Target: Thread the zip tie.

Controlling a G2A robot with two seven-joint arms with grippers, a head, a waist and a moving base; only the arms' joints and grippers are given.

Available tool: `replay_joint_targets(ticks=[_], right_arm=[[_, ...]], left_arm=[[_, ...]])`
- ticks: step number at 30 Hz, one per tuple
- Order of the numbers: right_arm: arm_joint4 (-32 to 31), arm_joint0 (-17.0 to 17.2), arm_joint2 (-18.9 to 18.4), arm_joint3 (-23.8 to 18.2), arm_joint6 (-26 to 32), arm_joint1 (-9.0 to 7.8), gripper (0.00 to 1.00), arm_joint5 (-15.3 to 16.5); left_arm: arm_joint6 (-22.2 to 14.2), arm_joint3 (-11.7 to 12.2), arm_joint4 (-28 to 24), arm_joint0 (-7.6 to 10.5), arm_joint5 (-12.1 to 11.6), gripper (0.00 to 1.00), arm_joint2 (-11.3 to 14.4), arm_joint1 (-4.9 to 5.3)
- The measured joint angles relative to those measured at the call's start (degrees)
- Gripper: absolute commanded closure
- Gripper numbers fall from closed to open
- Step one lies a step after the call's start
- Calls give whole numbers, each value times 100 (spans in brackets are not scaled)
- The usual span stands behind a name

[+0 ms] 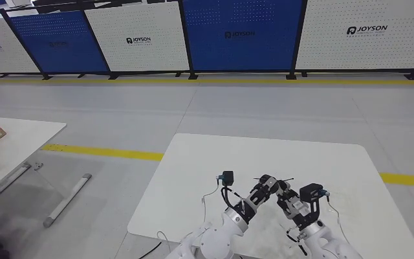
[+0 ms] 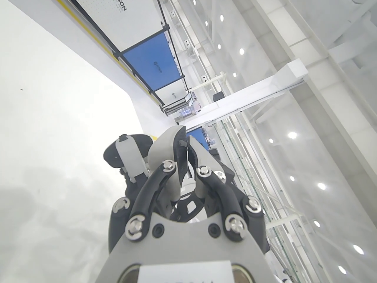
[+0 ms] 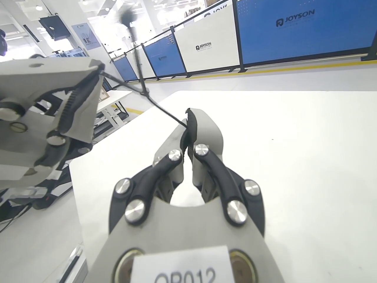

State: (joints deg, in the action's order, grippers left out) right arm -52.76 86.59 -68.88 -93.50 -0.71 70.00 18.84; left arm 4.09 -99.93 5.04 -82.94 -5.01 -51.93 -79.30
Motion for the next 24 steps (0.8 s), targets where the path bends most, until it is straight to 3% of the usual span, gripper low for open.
replay_joint_targets(ticks=[24], right_arm=[[-24, -127, 88, 152, 86, 38, 100, -80]], left_arm=[[-14, -499, 371, -279, -124, 100, -30, 61]])
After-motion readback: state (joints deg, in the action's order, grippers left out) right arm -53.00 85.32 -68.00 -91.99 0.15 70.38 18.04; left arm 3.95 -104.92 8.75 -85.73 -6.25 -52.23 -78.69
